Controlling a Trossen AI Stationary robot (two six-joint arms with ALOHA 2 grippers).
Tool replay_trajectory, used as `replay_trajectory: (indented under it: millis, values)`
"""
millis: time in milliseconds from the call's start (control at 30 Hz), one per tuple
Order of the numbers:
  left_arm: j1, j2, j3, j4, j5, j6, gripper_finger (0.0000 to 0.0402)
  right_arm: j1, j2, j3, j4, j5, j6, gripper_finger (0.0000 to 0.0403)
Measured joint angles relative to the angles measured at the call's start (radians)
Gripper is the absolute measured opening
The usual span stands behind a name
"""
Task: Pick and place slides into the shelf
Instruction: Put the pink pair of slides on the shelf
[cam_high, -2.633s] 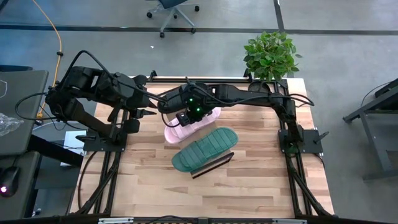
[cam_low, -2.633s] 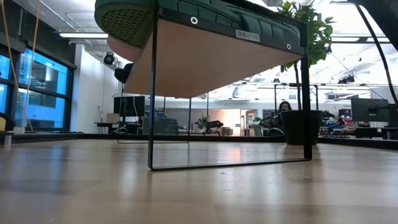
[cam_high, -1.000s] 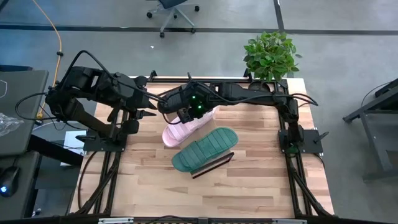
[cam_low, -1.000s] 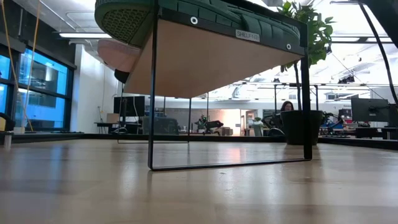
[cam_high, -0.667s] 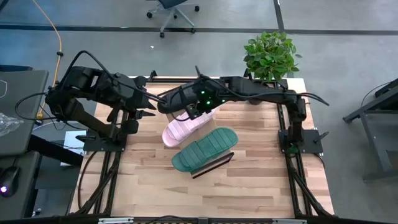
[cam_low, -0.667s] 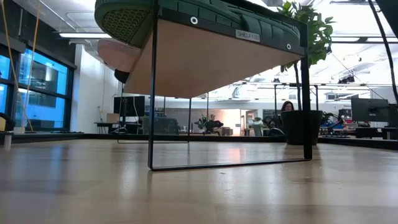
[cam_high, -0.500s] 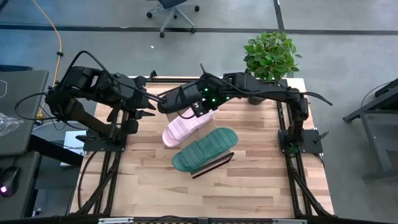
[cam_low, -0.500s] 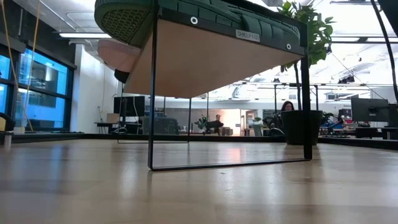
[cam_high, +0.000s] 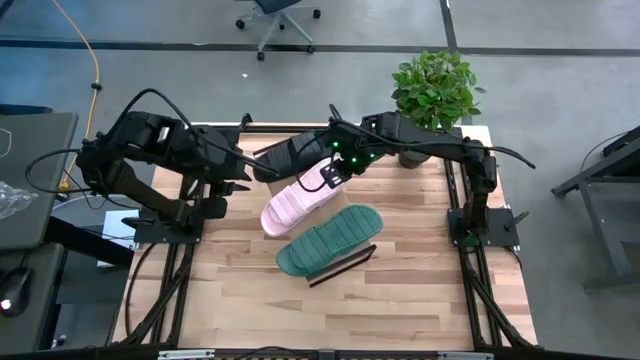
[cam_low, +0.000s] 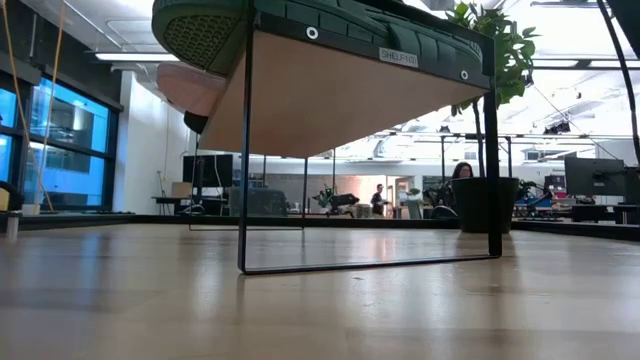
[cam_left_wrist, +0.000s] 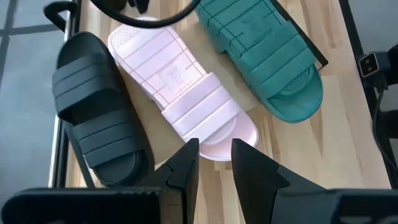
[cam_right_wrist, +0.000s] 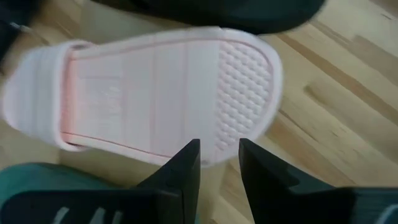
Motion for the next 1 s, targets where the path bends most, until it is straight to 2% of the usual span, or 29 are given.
replay_trajectory:
  millis: [400,700,833,900,1000]
  values:
    - [0.0,0.0,-0.02,0.001,0.018,-0.006,0.0083,0.001,-0.052,0.0,-0.072,0.05,-0.01,0.0101]
    - [0.0,0.0,-0.02,0.001,0.018,-0.007,0.0083,0.001,-0.282,-0.02,-0.111,0.149,0.061,0.0101]
    - [0.0,0.0,-0.02,0.001,0.014,-0.007,0.0083,-0.003,-0.45,-0.155,-0.043,0.167,0.14,0.0101]
    - [0.0,0.0,-0.02,0.001,0.014,-0.007,0.0083,0.006,-0.549,-0.273,0.071,0.17,0.195,0.0101]
    - [0.0,0.0,-0.02,0.002,0.013,-0.007,0.0083,0.041,-0.686,-0.479,0.33,0.171,0.259,0.0101]
